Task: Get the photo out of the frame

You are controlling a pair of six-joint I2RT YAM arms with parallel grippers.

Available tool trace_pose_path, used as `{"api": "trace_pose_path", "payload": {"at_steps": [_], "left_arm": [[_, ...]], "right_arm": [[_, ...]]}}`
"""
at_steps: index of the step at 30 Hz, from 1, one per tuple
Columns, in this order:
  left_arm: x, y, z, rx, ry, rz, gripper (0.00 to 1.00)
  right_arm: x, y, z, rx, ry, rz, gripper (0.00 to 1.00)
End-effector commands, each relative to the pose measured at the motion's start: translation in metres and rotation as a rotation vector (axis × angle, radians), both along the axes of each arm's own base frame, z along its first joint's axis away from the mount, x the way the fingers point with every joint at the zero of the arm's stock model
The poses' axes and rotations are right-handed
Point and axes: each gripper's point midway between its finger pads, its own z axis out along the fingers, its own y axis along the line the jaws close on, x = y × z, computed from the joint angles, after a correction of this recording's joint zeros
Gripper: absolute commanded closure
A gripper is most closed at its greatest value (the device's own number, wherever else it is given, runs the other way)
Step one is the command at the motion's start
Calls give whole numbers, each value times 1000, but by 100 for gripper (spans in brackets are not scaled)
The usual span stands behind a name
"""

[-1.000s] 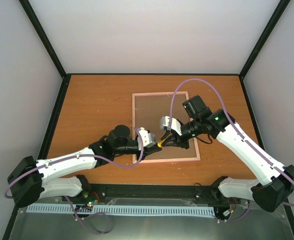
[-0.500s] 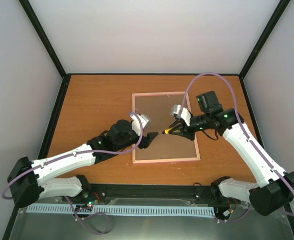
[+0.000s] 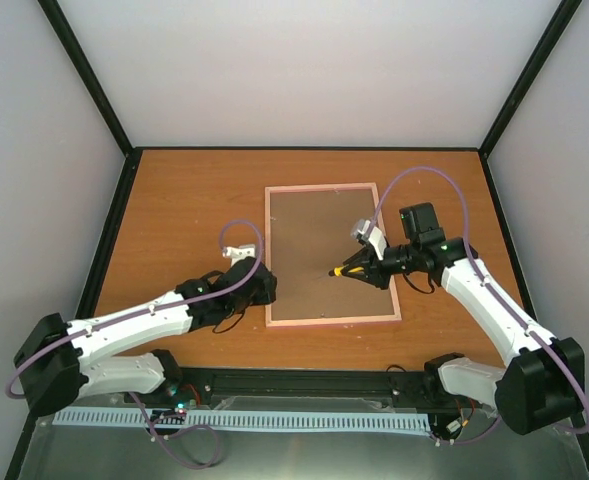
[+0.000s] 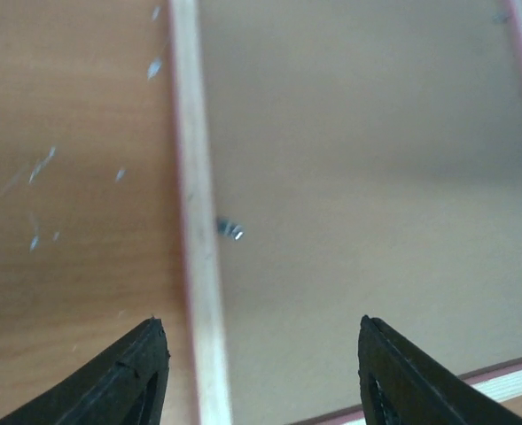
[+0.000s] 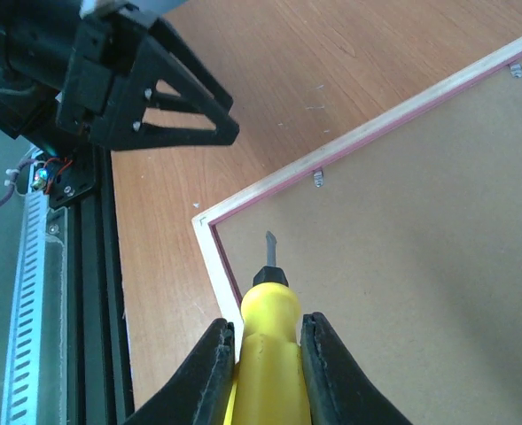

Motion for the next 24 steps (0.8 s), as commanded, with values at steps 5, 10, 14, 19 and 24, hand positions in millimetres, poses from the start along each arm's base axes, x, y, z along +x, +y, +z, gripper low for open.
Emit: {"api": "trace_pose_path", "payload": {"at_steps": [5,10,14,19,24], "left_arm": [[-19,0,-52,57,166,-37,50],[-15,-1,-66,120,209,-9,50],[-13,-2,-73,123,219,10,50],[-10,-9,-79,126,217,-13,56],[-11,-13,-91,160,245,-44,61]], "right_arm": [[1,0,10,37,-70,0,97],[-2,1,12,44,-71,10,97],[-2,0,11,37,-79,7,97],[-1,0,14,36,-89,5,97],[-1,-1,13,31,-94,1,97]]}}
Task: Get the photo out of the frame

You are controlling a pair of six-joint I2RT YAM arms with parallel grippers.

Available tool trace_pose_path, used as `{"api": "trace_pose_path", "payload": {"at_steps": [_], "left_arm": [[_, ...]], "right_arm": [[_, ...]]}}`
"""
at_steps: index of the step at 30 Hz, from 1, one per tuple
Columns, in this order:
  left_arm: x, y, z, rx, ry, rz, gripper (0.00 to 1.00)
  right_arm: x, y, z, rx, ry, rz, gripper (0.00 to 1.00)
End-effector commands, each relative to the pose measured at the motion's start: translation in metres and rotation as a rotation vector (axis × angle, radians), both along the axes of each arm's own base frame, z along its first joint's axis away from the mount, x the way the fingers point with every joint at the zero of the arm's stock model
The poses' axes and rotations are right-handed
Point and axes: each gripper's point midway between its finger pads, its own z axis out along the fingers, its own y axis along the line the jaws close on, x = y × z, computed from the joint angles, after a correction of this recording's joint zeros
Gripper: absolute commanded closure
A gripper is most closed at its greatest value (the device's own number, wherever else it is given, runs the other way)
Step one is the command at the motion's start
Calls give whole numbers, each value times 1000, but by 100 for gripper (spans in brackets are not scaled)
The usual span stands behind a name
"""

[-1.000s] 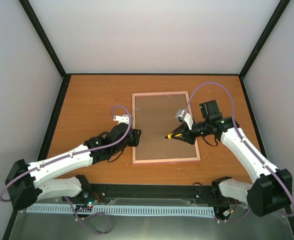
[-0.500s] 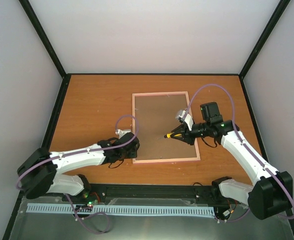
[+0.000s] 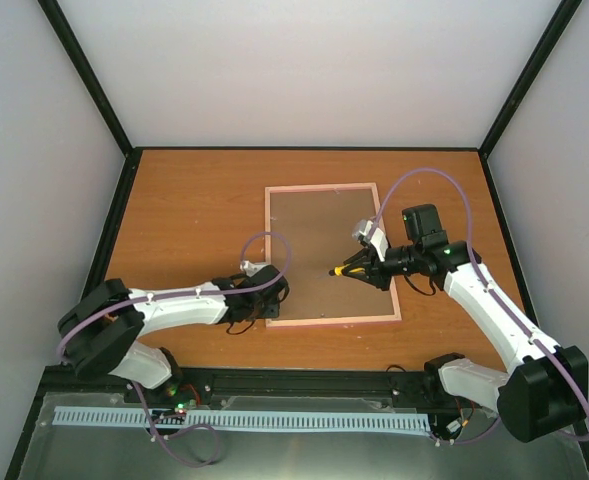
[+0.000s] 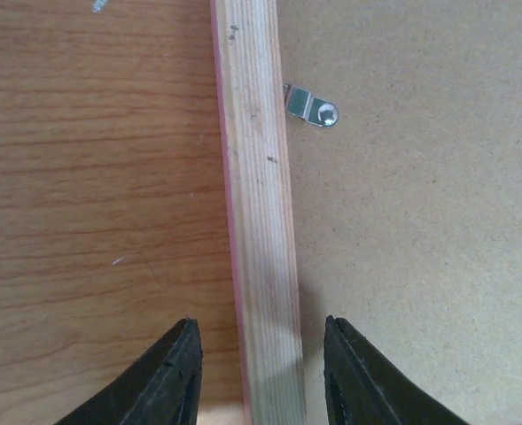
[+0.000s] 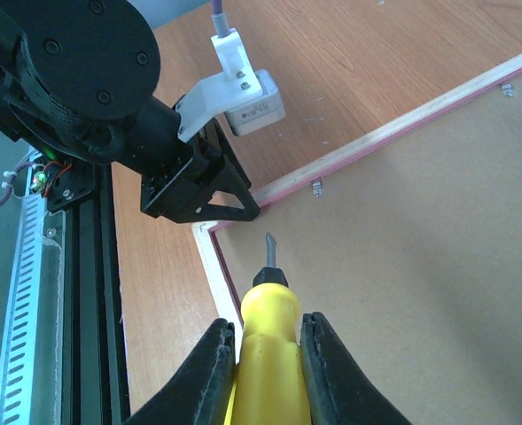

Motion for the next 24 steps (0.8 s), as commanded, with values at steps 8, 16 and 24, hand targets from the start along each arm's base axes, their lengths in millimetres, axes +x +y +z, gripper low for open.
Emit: {"api": "trace_pose_path", "payload": {"at_steps": [8,16,24], "left_arm": [[-4,-13,1,-47,25,-58,78],[-36,6,-22,-77,88,-95,92],[-27,8,-4,-110,15,-62,94]], "right_arm": [[2,-1,3,2,-41,1,97],[4,-2,-3,-16,-42,-3,97],[8,28,-11,-77,-34,40,97]]}}
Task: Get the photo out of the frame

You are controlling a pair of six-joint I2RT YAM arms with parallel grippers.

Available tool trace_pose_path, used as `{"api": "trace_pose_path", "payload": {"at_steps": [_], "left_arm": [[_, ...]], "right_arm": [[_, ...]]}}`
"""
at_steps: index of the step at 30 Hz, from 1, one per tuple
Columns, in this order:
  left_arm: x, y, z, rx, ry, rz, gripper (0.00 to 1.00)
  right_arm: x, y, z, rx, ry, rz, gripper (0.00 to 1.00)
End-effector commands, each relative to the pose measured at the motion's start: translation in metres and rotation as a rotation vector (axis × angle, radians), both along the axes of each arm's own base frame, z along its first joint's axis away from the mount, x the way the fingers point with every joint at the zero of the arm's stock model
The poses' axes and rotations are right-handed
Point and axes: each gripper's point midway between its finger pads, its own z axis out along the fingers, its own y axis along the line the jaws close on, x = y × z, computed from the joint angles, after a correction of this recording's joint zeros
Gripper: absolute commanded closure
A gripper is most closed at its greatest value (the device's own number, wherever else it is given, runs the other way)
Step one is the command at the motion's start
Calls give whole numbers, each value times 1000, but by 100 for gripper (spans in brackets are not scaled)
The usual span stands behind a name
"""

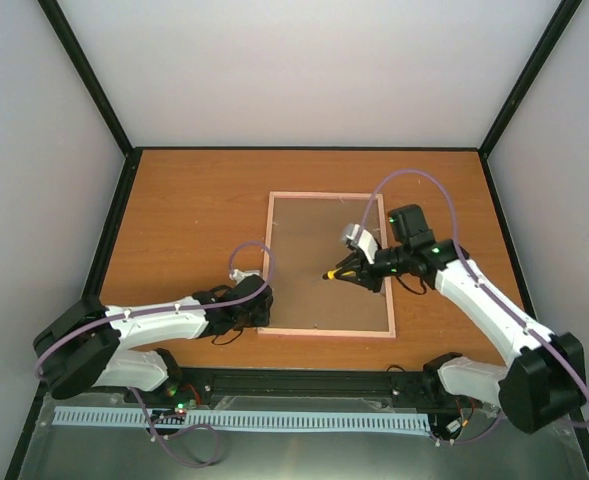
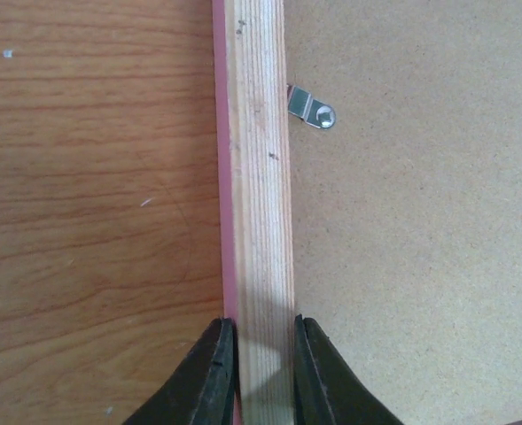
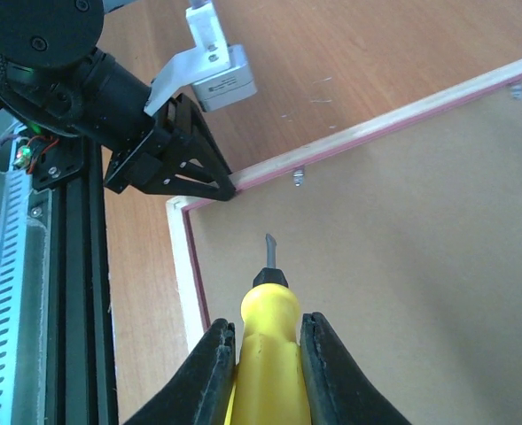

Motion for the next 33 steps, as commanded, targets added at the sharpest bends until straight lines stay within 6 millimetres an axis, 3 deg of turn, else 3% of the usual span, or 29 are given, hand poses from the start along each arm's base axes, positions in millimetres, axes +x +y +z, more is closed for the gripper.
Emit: {"api": "trace_pose_path", "payload": {"at_steps": [1,9,13,15,19,25,33], "left_arm": [[-6,2,3,-2,17,-6,94],[-8,5,-1,-36,18,28,94],[-7,9,3,-52,-3,55,91],[-4,8,8,-62,-24,58,85],[-2,8,16,-78,-45,60,62],[9,11,23,-55,-87,75,58],[10,6,9,-22,-55,61,57]], "right_arm": [[10,27,-4,-39,24,32,97],[56,74,-3,-62,168,3,97],[81,92,-9,-67,223,-2,97],[86,99,-11,-54,241,9,97],[86,105,-20,-25,228,19,97],[77,109,-34,-45,233,52,97],[60,120,-52,-81,252,100,97]]}}
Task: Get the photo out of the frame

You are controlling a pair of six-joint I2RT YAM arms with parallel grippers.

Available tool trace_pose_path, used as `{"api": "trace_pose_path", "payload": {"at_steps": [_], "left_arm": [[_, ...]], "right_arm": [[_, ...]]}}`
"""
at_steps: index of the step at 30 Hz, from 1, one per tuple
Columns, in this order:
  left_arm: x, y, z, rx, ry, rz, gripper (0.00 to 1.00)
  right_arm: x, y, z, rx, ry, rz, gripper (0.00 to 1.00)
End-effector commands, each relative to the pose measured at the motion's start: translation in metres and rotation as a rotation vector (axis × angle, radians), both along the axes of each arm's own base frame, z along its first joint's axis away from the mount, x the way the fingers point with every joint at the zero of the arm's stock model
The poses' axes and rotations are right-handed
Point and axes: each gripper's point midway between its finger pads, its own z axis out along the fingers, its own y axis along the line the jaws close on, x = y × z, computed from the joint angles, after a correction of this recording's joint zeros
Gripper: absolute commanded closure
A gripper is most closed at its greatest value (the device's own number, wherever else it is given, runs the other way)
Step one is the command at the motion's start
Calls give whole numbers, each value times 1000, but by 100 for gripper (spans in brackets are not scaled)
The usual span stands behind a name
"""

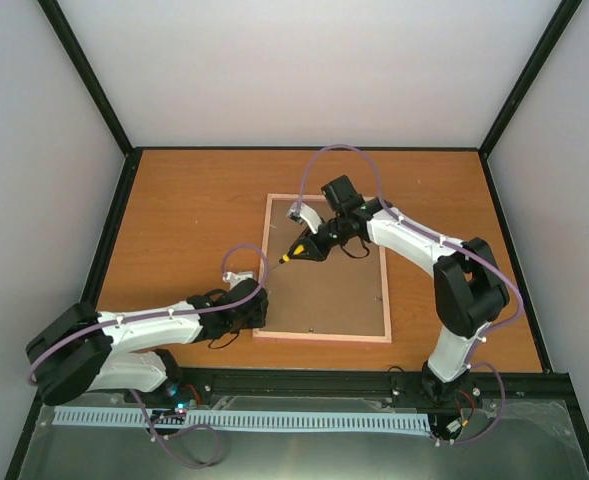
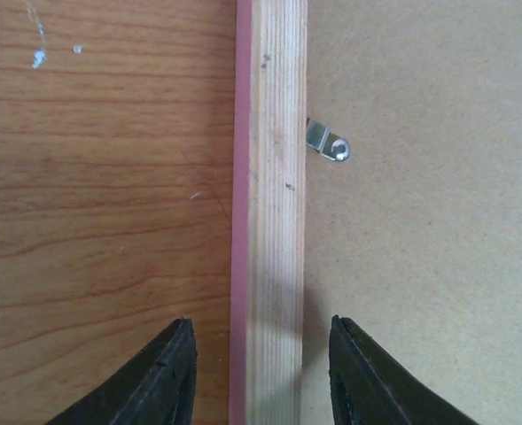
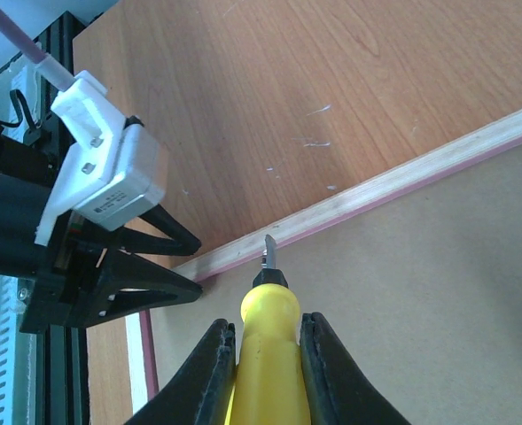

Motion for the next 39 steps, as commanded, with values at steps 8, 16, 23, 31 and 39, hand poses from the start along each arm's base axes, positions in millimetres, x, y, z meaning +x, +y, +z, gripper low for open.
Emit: {"api": "trace_pose_path", "payload": {"at_steps": [8,16,23,31,39], "left_arm": [[2,-8,-7,-16,24,3,58],[12,-2,5,-3,-40,29,62],[8,1,-5,15,-15,31,68],[4,6,-9,11,-9,41,72],[1,7,-12,7,0,37,77]], "right_arm": [[-19,18,-31,-49,20,83,97],[-25,19,-39,-74,18,105,97],[-28,19,-44,-88,25,116,97],[-34,24,-47,-94,27,138,97],[-35,27,-54,-130,15,134,97]]}}
